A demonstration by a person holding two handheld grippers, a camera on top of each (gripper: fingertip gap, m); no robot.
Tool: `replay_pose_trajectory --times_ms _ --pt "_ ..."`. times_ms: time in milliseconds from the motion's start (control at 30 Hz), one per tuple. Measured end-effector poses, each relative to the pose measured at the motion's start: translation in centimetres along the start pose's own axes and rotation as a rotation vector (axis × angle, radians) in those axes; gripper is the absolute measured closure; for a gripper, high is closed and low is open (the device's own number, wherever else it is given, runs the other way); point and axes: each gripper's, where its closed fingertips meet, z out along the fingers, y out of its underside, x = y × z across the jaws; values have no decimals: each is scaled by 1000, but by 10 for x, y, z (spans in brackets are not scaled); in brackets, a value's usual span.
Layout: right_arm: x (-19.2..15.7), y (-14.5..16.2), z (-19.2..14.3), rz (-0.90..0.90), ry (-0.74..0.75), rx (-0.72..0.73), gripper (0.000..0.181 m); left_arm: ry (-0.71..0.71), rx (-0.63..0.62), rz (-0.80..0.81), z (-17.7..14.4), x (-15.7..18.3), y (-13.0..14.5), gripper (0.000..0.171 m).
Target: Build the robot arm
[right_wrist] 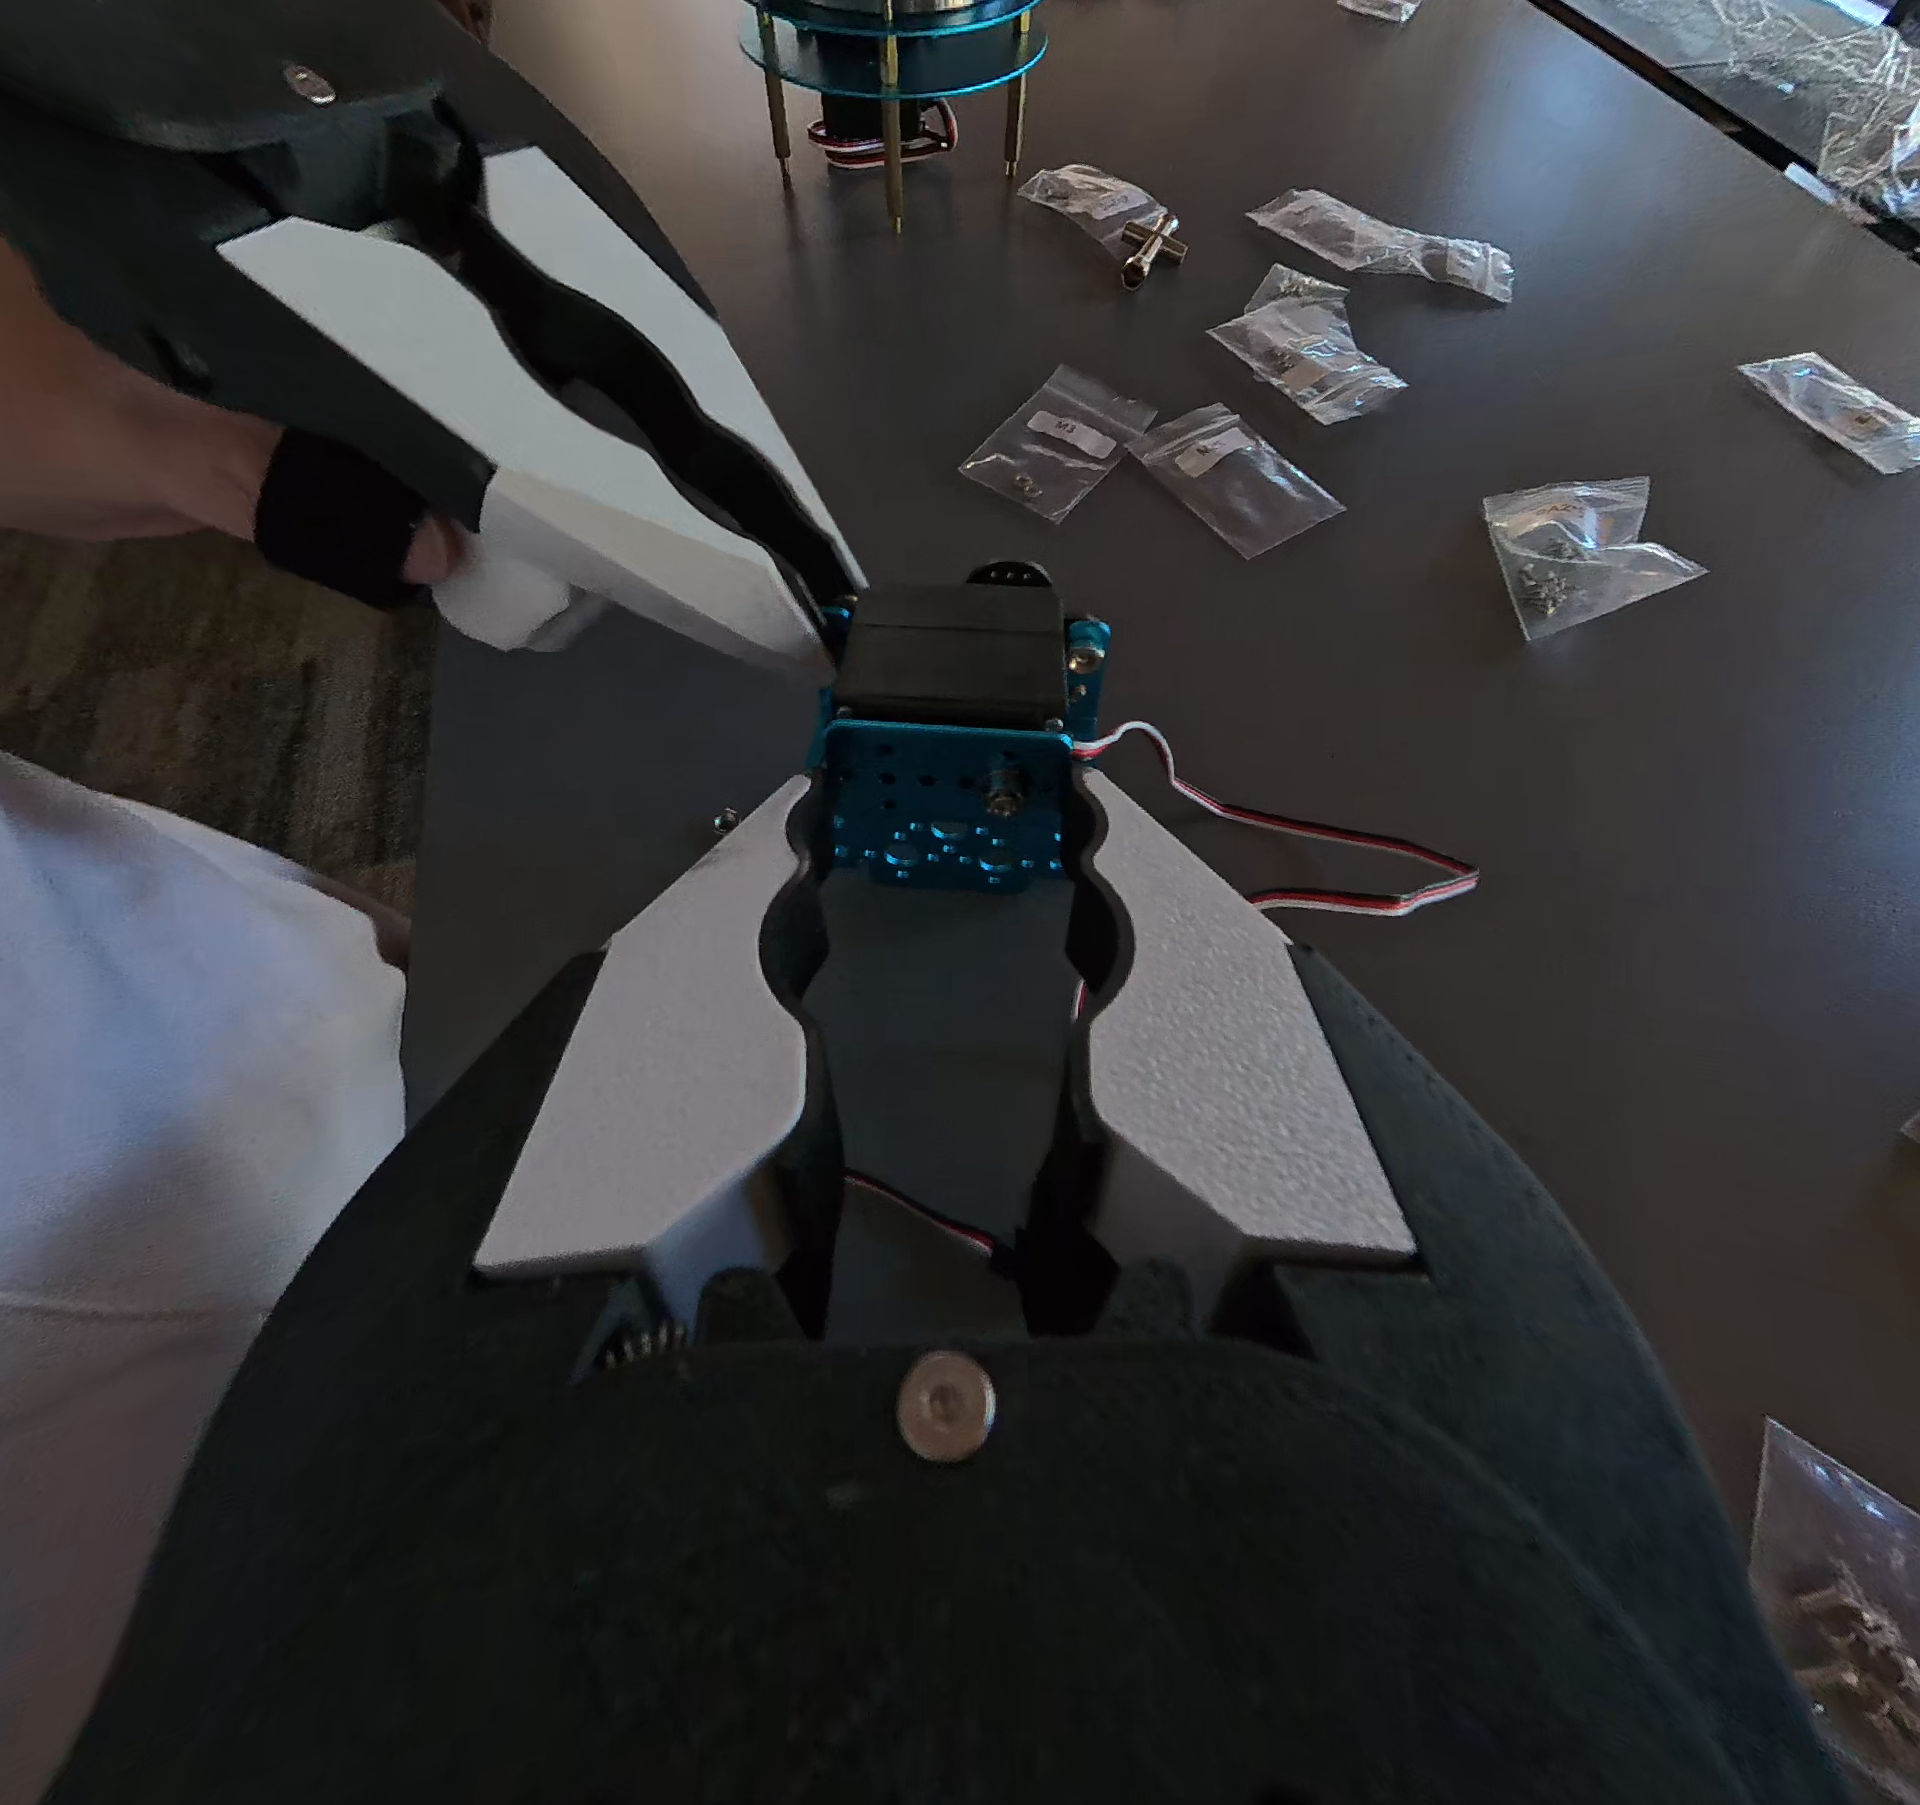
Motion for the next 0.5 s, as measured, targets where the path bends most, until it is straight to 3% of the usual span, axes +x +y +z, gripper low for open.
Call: replay_pose_trajectory --times_ms 133,300,500 --pt "0 0 -1 3 17 18 137 -75 19 56 -1 -1 -1 160" --pt "1 0 -2 -17 62 59 137 -120 67 -8 0 -1 -3 160" --pt "4 3 -3 2 74 61 137 -56 95 55 1 11 -9 145"
